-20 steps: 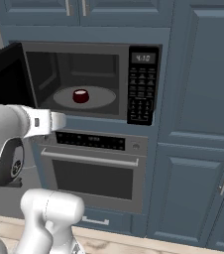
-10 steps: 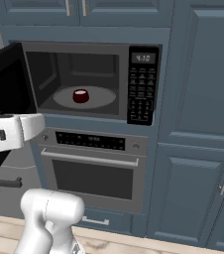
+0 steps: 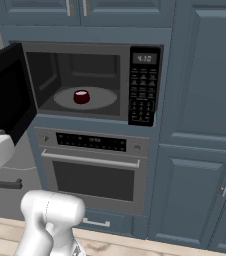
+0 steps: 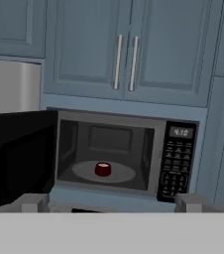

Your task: Pick the mug from the counter and place it inside the microwave. Then close the microwave.

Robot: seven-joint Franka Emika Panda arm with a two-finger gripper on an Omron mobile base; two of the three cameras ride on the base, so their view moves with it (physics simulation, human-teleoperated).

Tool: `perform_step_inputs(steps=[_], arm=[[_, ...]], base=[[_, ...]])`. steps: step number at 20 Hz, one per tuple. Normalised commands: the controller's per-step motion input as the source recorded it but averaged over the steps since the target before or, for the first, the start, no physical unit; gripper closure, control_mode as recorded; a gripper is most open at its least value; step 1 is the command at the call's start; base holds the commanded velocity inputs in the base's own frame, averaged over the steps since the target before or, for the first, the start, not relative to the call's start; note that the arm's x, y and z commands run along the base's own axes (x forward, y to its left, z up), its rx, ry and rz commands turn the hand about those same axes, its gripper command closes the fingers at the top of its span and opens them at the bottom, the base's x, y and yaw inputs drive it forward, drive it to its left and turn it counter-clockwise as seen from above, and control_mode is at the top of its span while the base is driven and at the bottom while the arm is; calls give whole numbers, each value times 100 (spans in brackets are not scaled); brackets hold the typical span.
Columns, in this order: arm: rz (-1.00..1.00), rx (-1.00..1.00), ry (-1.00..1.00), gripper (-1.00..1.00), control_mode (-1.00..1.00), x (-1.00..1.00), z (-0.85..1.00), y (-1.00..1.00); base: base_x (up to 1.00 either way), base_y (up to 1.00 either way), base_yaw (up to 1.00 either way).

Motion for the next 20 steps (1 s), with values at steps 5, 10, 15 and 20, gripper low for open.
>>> perform_step_inputs(steps=[5, 10, 15, 20], arm=[[-1, 0, -10, -100, -100, -80, 6, 1], [-4, 0, -5, -100, -100, -77, 6, 23], [-9, 0, -1, -100, -100, -32, 0, 56], [-10, -3, 0, -100, -100, -1, 0, 75]], base=[[0, 0, 0], [0, 0, 0], [0, 0, 0], [0, 0, 0]])
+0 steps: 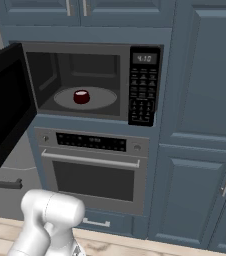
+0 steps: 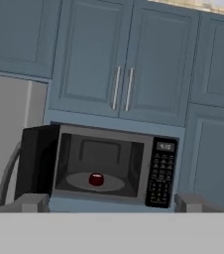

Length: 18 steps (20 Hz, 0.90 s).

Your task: Pick the mug from the counter and place it inside the microwave. Then close the microwave.

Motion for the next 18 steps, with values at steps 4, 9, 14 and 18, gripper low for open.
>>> perform_step_inputs(steps=[4, 9, 14, 18], arm=[[-14, -1, 0, -100, -100, 1, 0, 66], [-14, -2, 0, -100, -100, 0, 0, 61], [-13, 0, 0, -100, -100, 5, -1, 45], [-15, -1, 0, -100, -100, 17, -13, 33]], base=[[0, 0, 0], [0, 0, 0], [0, 0, 0], [0, 0, 0]])
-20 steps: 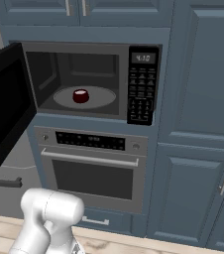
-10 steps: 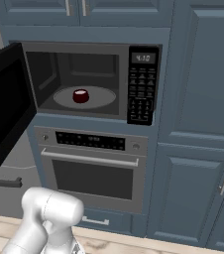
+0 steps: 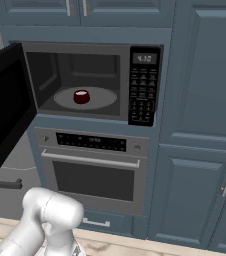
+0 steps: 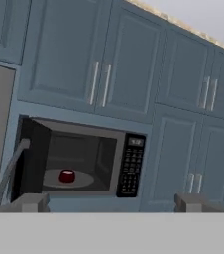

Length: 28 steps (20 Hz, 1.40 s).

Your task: Pick the mug from the counter and place it inside the microwave. Then close the microwave.

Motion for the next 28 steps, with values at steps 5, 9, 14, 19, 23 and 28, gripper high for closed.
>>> perform_step_inputs(steps=[5, 9, 14, 19, 23, 28], arm=[[-21, -2, 0, -100, -100, 25, -16, 22], [-25, -2, 0, -100, -100, 35, -24, 10], [-23, 0, 0, -100, -100, 50, -17, 1], [-17, 0, 0, -100, -100, 34, -11, 0], [-9, 0, 0, -100, -100, 11, -12, 10], [-5, 0, 0, -100, -100, 32, -28, 10]], base=[[0, 0, 0], [0, 0, 0], [0, 0, 0], [0, 0, 0], [0, 0, 0], [0, 0, 0]])
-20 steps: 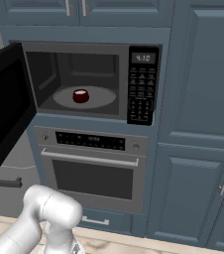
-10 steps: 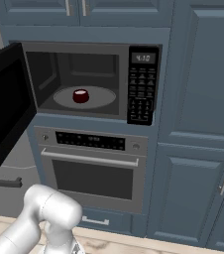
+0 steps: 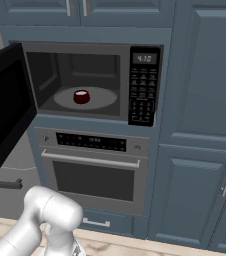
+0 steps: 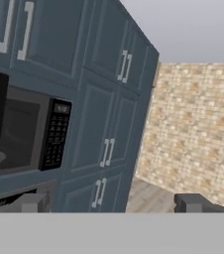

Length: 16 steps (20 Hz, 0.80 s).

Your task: Pick the mug from the counter and place it inside the microwave. Then close the microwave.

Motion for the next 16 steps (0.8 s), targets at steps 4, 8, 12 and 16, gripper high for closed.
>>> perform_step_inputs(steps=[4, 8, 12, 16], arm=[[-4, 0, 0, -100, -100, 42, -30, 4], [-3, 0, 0, -100, -100, 43, -24, 9], [-6, 0, 0, -100, -100, 35, -26, 26], [-8, 0, 0, -100, -100, 37, -32, 45]], base=[[0, 0, 0], [0, 0, 0], [0, 0, 0], [0, 0, 0]])
